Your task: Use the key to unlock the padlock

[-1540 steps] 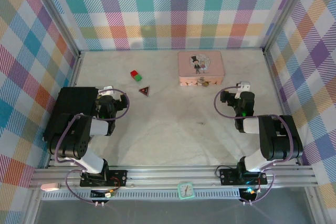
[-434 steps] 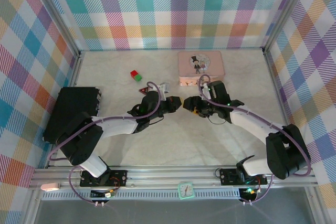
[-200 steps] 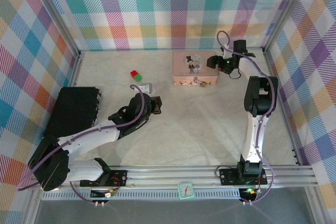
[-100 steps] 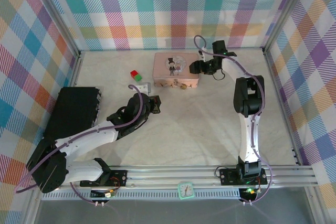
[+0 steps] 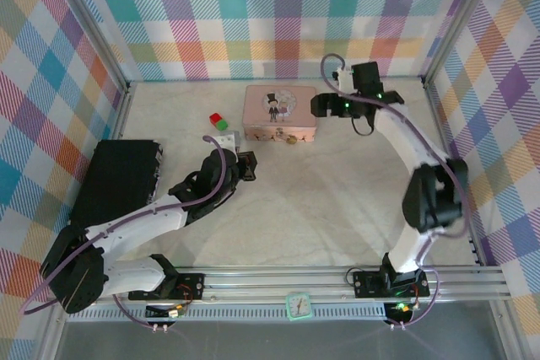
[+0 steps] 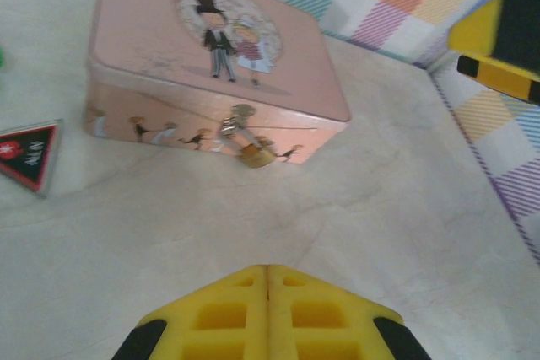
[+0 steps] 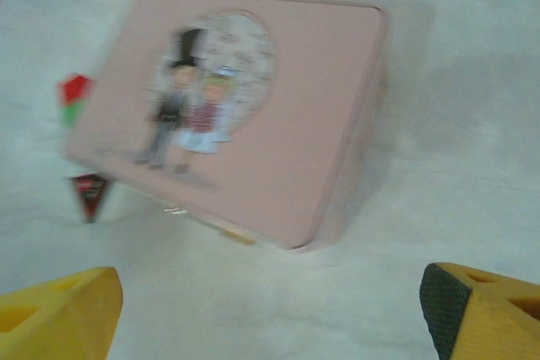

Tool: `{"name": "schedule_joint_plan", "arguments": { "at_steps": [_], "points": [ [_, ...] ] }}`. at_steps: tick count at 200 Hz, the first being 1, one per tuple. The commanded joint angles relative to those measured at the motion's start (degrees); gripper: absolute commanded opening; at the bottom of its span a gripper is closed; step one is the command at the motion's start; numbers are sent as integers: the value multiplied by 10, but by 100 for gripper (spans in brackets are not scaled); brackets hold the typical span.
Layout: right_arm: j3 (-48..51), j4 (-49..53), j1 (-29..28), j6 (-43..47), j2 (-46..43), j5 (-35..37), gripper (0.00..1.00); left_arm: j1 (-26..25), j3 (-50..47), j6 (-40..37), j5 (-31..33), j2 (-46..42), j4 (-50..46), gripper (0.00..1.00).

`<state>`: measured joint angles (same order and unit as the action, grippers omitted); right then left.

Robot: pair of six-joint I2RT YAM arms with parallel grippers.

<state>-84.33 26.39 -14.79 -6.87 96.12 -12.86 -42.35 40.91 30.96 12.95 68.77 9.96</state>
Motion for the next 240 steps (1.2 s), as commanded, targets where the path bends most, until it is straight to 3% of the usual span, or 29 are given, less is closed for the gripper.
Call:
{"name": "schedule_joint_plan", "arguments": {
  "at_steps": [1, 33, 69, 112, 149, 240],
  "points": [
    [120, -88, -14, -81, -75, -108, 90, 23, 1, -11, -96, 19, 87, 0],
    [263, -220, -26, -182, -179, -246, 83, 59, 12, -17, -229, 48, 169, 0],
    [381, -335, -41, -273, -256, -301, 62, 75, 17, -6, -347, 74, 260, 0],
    [477, -536, -56, -377, -256, -327, 48, 76, 22, 47, -432, 115, 344, 0],
    [475, -586, -68, -370, -231, -323, 42, 73, 30, 73, -466, 140, 367, 0],
    [462, -678, -92, -420, -178, -349, 31, 68, 26, 81, -462, 143, 380, 0]
  ]
}}
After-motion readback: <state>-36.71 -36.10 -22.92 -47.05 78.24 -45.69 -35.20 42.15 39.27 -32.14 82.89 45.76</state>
